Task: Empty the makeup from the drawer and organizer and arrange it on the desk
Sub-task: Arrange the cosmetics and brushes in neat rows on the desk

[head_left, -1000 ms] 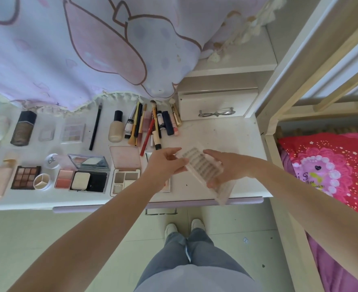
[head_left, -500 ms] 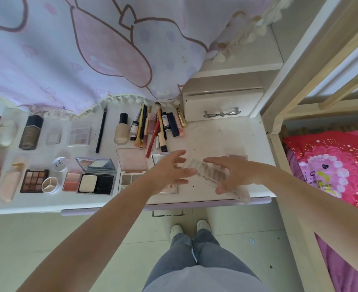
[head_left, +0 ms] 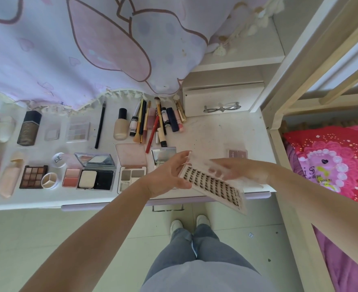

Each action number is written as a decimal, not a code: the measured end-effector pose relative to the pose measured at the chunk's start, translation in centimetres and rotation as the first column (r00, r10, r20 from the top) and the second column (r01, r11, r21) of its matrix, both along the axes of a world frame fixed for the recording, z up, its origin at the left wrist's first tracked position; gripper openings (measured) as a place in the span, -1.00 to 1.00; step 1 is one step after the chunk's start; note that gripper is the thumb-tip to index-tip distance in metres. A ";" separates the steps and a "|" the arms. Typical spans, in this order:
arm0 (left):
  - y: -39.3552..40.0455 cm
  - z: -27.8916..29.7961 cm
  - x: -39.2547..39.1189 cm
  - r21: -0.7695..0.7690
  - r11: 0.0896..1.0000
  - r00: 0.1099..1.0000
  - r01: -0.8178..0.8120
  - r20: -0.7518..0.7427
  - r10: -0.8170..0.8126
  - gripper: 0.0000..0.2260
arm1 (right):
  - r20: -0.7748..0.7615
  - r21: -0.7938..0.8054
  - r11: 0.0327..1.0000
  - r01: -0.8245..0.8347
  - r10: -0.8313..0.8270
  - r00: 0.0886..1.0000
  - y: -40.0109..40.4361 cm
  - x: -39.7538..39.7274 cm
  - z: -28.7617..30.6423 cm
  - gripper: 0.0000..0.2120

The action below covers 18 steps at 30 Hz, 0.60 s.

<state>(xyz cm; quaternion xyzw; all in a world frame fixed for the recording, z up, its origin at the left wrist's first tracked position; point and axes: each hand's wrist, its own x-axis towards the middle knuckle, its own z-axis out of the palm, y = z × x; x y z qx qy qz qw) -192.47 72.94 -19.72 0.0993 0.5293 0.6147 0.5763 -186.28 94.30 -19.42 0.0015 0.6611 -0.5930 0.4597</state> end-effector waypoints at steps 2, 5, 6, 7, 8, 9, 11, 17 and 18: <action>0.0 -0.5 -0.2 0.007 0.999 0.995 -0.045 0.093 0.044 -0.03 | 0.156 -0.175 0.967 0.187 -0.160 0.975 0.7 -0.4 -0.5 -0.09; -0.5 -0.8 -0.4 -0.040 0.996 0.980 -0.074 0.181 0.080 -0.33 | 0.249 -0.267 0.899 0.347 -0.284 0.926 2.1 -0.9 -1.4 -0.03; -0.8 -1.0 -0.3 -0.038 0.997 0.977 -0.072 0.196 0.078 -0.45 | 0.261 -0.284 0.888 0.361 -0.291 0.920 2.4 -1.1 -1.7 -0.07; -1.1 -1.2 -0.1 -0.036 0.996 0.969 -0.085 0.228 0.091 -0.53 | 0.282 -0.292 0.877 0.381 -0.302 0.911 2.8 -1.3 -2.1 -0.12; -1.5 -1.4 0.1 -0.035 0.994 0.957 -0.108 0.266 0.113 -0.55 | 0.304 -0.293 0.866 0.405 -0.317 0.898 3.1 -1.6 -2.5 -0.17; -1.9 -1.6 0.4 -0.031 0.991 0.947 -0.130 0.291 0.134 -0.55 | 0.324 -0.287 0.857 0.428 -0.333 0.886 3.4 -1.9 -2.8 -0.23; -2.8 -2.2 0.8 -0.027 0.984 0.934 -0.176 0.309 0.176 -0.53 | 0.356 -0.242 0.844 0.478 -0.382 0.853 3.6 -2.3 -2.9 -0.30; -4.0 -3.3 1.7 -0.039 0.951 0.912 -0.305 0.277 0.304 -0.50 | -0.030 0.132 0.707 0.695 -0.698 0.716 3.7 -3.5 -2.1 -0.66; -3.9 -3.4 1.7 -0.038 0.944 0.909 -0.327 0.262 0.325 -0.52 | -0.053 0.103 0.659 0.745 -0.745 0.665 3.9 -3.4 -2.1 -0.68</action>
